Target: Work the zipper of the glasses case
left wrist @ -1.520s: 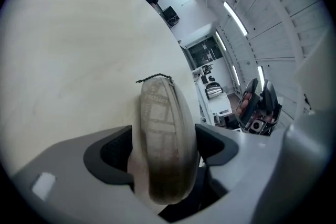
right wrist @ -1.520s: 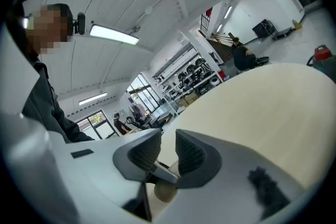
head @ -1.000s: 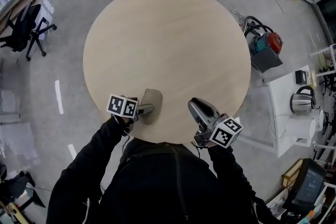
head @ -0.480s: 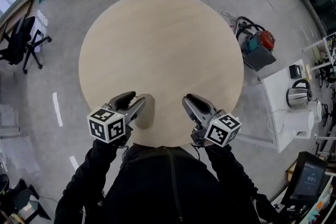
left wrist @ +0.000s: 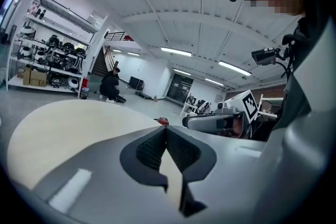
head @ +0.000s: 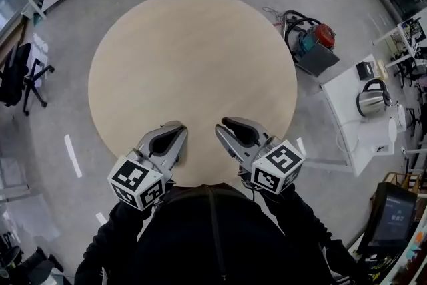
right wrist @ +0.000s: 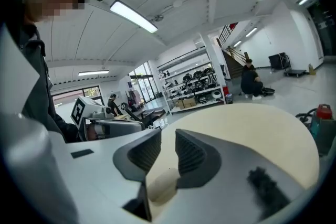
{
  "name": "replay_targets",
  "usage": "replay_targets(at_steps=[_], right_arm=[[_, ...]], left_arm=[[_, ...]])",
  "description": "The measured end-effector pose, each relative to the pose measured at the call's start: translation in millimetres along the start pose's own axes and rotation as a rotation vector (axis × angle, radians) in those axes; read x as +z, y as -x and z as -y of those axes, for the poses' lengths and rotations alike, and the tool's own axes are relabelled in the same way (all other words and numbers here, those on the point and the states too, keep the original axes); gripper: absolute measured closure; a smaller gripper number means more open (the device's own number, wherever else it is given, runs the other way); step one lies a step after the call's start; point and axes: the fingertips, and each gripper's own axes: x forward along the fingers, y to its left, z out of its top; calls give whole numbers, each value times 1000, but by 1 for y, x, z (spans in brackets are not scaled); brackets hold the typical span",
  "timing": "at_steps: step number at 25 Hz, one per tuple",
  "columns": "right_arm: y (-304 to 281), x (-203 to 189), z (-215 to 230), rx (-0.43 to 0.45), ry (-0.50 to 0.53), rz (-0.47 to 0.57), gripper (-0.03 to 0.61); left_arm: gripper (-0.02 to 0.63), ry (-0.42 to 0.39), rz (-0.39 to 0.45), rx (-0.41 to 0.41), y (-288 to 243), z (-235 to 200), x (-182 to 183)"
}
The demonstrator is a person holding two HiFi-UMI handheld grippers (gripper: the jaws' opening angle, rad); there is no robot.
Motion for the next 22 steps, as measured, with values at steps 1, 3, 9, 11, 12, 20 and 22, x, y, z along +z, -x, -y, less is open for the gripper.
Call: replay_targets(at_steps=[1,3,9,11,12,20,22], right_arm=[[2,3,-1,-3,9,11,492],[6,10,-1,-16,28,54,492],[16,19,-4,-66,123,110,492],[18,20,-3,-88,139,109,492],[20,21,-1,-100,142,110,492],[23,17,5,-154,150,90,492],[24,17,5,-157,160,91,493]], left_arm=[[607,-11,-5,2,0,1,-1],[607,1,-14,5,-2,2,-6],[607,37,-14,19,-5,5,-11],[607,29,-7,25,-5,7,-8],[607,29,-5,27,-5,7,-7],[607,45,10,60,2,4,-8],[607,47,11,65,2,3,-8]])
